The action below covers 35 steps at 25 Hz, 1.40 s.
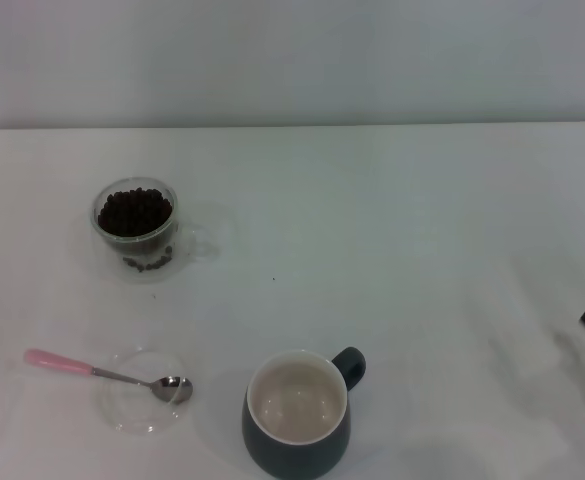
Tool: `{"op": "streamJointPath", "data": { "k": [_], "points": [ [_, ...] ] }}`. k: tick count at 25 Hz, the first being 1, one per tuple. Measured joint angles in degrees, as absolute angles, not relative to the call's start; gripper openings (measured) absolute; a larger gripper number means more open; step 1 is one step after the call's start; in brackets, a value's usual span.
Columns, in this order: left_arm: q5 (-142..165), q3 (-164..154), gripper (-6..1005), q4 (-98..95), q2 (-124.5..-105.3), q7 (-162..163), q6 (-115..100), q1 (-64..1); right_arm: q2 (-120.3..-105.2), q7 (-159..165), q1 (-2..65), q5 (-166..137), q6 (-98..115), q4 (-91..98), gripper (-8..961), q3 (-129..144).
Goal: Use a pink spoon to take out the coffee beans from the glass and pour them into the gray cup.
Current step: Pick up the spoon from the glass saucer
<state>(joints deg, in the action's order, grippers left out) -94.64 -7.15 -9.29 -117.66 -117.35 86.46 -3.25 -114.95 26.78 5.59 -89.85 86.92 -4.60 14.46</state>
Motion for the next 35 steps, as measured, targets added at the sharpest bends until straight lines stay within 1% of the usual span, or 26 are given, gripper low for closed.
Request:
{"op": "streamJointPath", "data": {
  "k": [2,3,4,7,9,22,28,35],
  "points": [
    [-92.2,-7.3,862,-10.4,-117.04,-110.1,84.8,-3.0,-115.02,26.7,6.4,-87.4,86.9,-4.6,707,13.9],
    [-92.2,-7.3,862,-10.4,-117.04,-110.1,84.8,-3.0,-115.08,26.6,6.8,-86.6,86.9,-4.7,707,13.6],
    [-84.4,-7.4,862,-11.6,-115.18,-100.6,84.6,-3.8,-115.14,26.6,7.1,-86.0,86.9,-4.8,707,13.1],
    [-75.5,-7.5,862,-12.0,-113.38,-94.2,86.0,-6.0,-115.23,26.6,8.6,-85.5,86.7,-4.9,707,12.4],
    [-70.8,-7.5,862,-12.1,-112.92,-92.2,86.1,-7.7,-115.22,26.6,9.5,-85.5,86.1,-5.0,708,12.4],
    [-65.4,-7.5,861,-11.9,-115.22,-92.0,83.2,-12.5,-115.22,26.7,10.1,-85.4,85.4,-5.4,708,12.4],
    [-63.6,-7.6,861,-12.2,-117.65,-92.0,80.0,-14.1,-115.23,26.6,10.1,-85.3,85.4,-5.8,707,12.4],
    [-63.8,-7.6,861,-11.9,-118.04,-92.8,78.8,-15.0,-115.23,26.9,10.1,-85.4,85.4,-5.9,707,12.4]
  ]
}}
